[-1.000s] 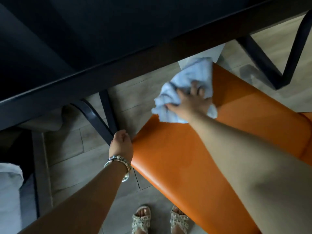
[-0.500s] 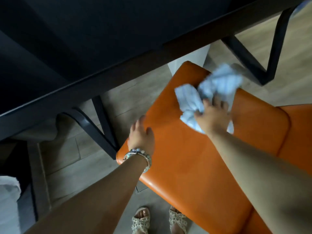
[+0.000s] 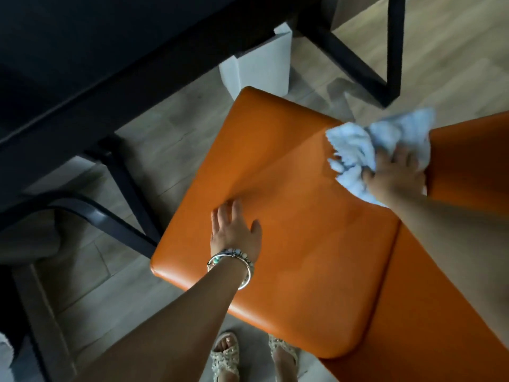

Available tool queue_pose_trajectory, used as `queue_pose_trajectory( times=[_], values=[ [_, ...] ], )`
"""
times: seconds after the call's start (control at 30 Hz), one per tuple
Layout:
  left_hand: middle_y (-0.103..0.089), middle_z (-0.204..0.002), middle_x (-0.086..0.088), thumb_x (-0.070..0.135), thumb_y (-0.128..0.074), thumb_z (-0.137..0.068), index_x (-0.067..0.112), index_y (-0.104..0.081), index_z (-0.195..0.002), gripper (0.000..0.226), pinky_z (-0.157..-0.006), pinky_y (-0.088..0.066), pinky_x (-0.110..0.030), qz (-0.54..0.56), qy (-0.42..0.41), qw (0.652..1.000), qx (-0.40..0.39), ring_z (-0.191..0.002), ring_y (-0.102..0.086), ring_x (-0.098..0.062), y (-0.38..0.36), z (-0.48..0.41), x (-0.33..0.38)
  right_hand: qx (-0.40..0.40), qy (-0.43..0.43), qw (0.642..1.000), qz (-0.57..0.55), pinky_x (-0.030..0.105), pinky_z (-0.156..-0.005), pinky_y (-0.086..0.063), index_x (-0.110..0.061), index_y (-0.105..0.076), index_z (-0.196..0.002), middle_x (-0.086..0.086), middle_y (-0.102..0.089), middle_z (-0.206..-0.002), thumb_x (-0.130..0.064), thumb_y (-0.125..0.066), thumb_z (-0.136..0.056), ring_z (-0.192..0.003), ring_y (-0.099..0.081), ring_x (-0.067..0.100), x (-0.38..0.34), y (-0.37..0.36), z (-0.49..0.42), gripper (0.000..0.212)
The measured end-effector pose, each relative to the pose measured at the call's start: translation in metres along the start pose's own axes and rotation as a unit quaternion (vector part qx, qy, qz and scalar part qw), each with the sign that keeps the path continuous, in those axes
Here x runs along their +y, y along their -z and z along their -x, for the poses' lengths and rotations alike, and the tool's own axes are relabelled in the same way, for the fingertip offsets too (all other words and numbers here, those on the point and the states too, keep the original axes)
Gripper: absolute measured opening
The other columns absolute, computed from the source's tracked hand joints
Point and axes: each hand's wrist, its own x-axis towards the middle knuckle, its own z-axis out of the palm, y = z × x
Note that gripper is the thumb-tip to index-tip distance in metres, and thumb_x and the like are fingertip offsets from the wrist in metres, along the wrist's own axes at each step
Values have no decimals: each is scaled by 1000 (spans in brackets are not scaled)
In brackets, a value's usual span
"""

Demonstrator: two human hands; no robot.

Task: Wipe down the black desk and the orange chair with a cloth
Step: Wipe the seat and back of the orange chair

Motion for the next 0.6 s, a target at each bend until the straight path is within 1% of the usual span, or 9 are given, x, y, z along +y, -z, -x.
queue_pose_trajectory(
  times=[0.03, 0.07, 0.13, 0.2, 0.33, 0.47, 0.6],
  values=[
    [-17, -152, -4, 37, -46, -92, 23, -16, -146, 64, -112, -25, -39, 4, 4, 1000, 11, -141, -15, -25, -2, 2, 1, -25, -36, 999, -15, 54, -105, -28, -14, -31, -141, 23, -16, -151, -39, -47, -91, -137, -17, 41, 11, -4, 1, 58],
    [-17, -151, -5, 36, -48, -91, 23, -16, -146, 65, -110, -28, -39, 6, 7, 1000, 23, -139, -20, -26, -3, 4, 1, -26, -57, 998, -31, 55, -105, -27, -13, -30, -141, 24, -16, -150, -38, -48, -91, -136, -17, 41, 18, -8, 7, 58],
    [-19, -150, -5, 34, -49, -90, 24, -15, -146, 66, -106, -33, -39, 2, 5, 1000, 29, -135, -29, -27, -6, 10, -2, -15, -77, 995, -56, 55, -103, -30, -8, -35, -137, 27, -24, -144, -32, -52, -89, -131, -25, 44, 19, -14, 32, 56],
    [-17, -151, -4, 33, -49, -90, 24, -14, -146, 66, -106, -34, -39, -8, -13, 1000, 14, -134, -31, -27, -8, 19, -9, -18, -101, 991, -90, 53, -100, -35, -6, -37, -134, 29, -32, -137, -30, -56, -87, -126, -32, 45, 15, -18, 64, 56],
    [-10, -152, 0, 34, -49, -90, 25, -11, -146, 68, -104, -34, -39, -27, -41, 998, -29, -135, -29, -27, -11, 39, -24, -106, -151, 973, -138, 44, -98, -40, -14, -36, -133, 22, -37, -132, -33, -55, -86, -122, -38, 39, 7, -24, 129, 55],
    [-7, -151, 2, 31, -54, -87, 28, -13, -145, 71, -105, -35, -40, -35, -36, 997, -56, -135, -28, -28, -8, 59, -45, -145, -189, 963, -129, 40, -93, -39, -10, -40, -125, 23, -42, -125, -29, -58, -84, -116, -41, 38, -5, -34, 190, 48],
    [-5, -152, 4, 27, -51, -88, 28, -13, -144, 69, -106, -35, -41, -33, -40, 996, -66, -135, -28, -27, 0, 83, -69, -182, -241, 951, -71, 41, -102, -33, -12, -40, -124, 22, -42, -128, -34, -58, -83, -120, -38, 36, -35, -48, 244, 50]
  ],
)
